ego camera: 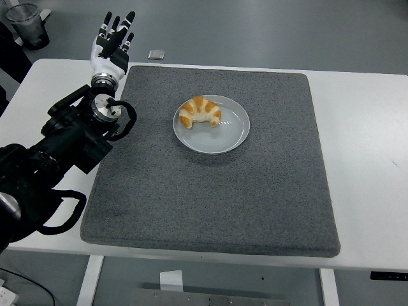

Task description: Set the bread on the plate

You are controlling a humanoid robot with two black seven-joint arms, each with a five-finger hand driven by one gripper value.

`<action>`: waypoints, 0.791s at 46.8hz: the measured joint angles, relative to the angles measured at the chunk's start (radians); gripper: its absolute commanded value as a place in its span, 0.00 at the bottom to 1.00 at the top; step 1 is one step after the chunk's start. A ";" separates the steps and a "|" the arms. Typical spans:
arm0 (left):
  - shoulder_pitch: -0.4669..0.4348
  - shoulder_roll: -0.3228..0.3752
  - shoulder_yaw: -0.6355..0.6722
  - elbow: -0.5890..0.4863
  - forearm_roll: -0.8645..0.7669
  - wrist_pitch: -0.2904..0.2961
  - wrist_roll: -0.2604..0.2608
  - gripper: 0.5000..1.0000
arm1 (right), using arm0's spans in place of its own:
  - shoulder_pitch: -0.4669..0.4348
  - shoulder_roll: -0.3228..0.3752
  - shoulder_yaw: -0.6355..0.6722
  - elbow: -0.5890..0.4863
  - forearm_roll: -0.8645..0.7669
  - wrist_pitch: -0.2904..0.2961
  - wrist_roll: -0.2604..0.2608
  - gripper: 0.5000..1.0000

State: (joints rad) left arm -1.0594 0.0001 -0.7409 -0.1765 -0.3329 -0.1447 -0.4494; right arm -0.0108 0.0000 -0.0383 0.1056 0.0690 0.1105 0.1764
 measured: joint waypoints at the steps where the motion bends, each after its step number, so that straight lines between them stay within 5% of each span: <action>1: 0.000 0.000 0.000 0.001 -0.004 0.000 0.000 1.00 | 0.000 0.000 0.000 0.000 0.000 0.000 0.000 0.86; 37: 0.009 0.000 0.093 0.051 0.005 0.035 0.008 1.00 | -0.008 0.000 -0.002 -0.003 0.003 -0.011 0.000 0.86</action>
State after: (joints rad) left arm -1.0508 0.0000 -0.6482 -0.1255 -0.3281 -0.1097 -0.4417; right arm -0.0185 0.0000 -0.0404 0.1022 0.0722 0.0996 0.1764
